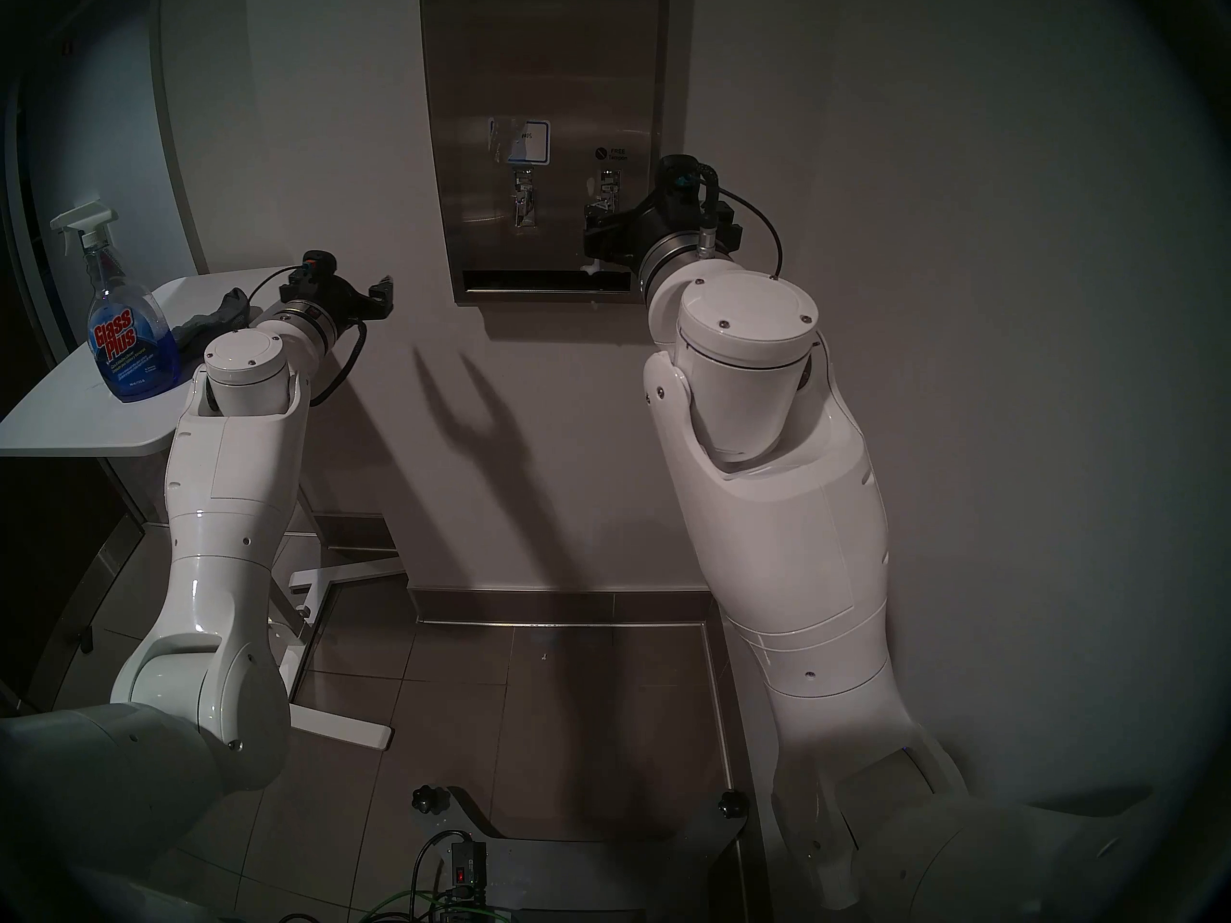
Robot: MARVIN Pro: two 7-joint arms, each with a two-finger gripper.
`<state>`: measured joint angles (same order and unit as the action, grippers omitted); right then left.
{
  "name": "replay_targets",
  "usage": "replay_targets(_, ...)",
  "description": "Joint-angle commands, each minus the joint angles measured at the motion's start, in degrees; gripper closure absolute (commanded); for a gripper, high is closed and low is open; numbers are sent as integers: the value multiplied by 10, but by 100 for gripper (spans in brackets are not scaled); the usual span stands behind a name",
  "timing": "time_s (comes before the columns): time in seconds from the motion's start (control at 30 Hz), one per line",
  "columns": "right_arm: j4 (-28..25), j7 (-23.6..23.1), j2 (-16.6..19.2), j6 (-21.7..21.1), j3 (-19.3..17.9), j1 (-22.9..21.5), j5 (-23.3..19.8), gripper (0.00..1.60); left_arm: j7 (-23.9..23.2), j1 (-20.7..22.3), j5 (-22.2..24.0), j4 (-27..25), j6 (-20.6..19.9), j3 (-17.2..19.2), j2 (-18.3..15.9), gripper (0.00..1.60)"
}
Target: Pick up the cloth and wipe the surface
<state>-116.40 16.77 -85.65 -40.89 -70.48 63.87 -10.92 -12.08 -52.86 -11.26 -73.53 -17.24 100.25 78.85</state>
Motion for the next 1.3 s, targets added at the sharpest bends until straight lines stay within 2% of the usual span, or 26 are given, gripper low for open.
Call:
replay_targets(0.0,-13,0,-2,4,-1,-13,2,0,47,63,-15,3,-11,9,-26,0)
replay_targets(0.07,-13,0,-2,4,-1,-13,2,0,59,69,-18,8,-17,12,-31,0)
replay_targets(0.1,-13,0,-2,4,-1,-13,2,0,68,87,-22,24,-25,15,-31,0)
replay_targets(0.2,-13,0,-3,4,-1,-13,2,0,88,78,-29,22,-30,15,-42,0)
replay_targets(0.3,-13,0,-3,4,-1,-13,2,0,110,100,-42,50,-50,13,-48,0)
replay_targets(0.33,-13,-1,-3,4,-1,-13,2,0,115,87,-40,39,-48,13,-51,0)
replay_targets(0.43,-13,-1,-3,4,-1,-13,2,0,131,110,-39,63,-63,16,-50,0)
replay_targets(0.8,-14,-1,-4,4,-2,-13,2,0,176,141,-38,106,-88,24,-64,0)
replay_targets(1.0,-14,-1,-4,4,-2,-13,3,0,195,164,-24,136,-105,46,-69,0)
replay_targets(1.03,-14,-1,-4,4,-2,-13,3,0,195,156,-20,130,-104,48,-72,0)
replay_targets(1.07,-14,-1,-4,4,-2,-13,3,0,198,171,-17,146,-109,54,-70,0)
replay_targets(1.27,-14,-1,-4,3,-2,-13,3,0,203,185,10,176,-118,73,-72,0)
